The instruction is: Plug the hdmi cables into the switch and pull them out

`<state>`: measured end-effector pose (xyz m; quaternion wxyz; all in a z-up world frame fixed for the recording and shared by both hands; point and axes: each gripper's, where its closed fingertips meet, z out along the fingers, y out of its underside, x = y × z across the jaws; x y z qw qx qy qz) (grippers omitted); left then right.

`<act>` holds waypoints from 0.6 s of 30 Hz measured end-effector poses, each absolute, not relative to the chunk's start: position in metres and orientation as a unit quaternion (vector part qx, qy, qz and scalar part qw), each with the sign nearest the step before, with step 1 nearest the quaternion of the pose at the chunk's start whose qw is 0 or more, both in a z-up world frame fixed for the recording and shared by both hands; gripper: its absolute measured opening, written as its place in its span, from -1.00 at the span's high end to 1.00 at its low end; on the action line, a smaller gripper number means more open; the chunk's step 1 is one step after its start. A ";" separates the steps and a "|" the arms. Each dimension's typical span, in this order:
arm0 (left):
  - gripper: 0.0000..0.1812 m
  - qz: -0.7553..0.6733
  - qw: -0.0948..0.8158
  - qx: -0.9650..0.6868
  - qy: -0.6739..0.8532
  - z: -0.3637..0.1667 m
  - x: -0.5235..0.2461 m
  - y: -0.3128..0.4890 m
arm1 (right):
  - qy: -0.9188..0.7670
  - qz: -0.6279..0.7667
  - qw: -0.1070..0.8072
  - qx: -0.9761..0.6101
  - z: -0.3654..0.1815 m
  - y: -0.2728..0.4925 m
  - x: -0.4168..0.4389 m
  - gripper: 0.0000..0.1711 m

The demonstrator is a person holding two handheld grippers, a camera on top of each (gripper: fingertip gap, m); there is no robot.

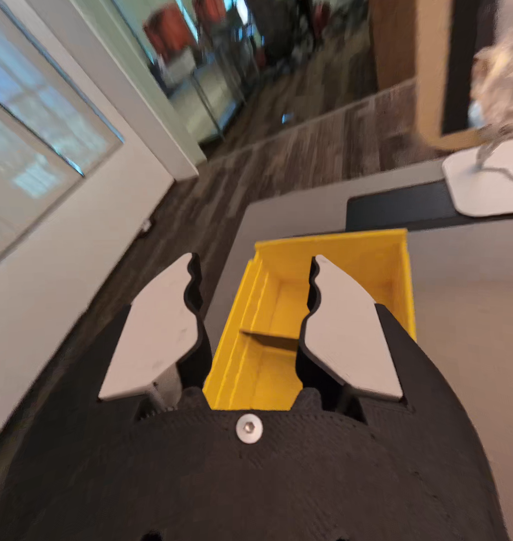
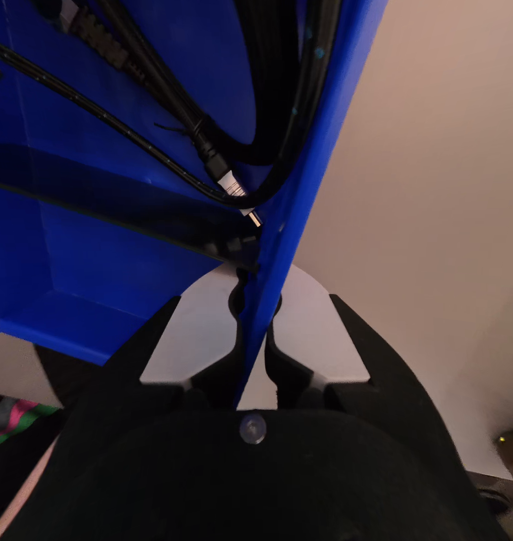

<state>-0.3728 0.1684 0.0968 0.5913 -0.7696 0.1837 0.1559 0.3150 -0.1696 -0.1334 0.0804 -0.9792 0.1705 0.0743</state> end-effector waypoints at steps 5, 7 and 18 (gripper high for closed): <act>0.18 0.068 0.442 -0.892 0.066 0.019 -0.490 0.169 | 0.151 0.079 0.053 -0.984 -0.133 -0.143 0.284 0.90; 0.21 -0.002 0.383 -0.923 0.035 -0.017 -0.518 0.160 | 0.132 0.077 0.053 -0.987 -0.132 -0.128 0.269 0.90; 0.87 -0.154 0.168 -0.968 0.108 -0.124 -0.497 0.136 | 0.105 0.078 0.071 -0.989 -0.132 -0.053 0.146 0.88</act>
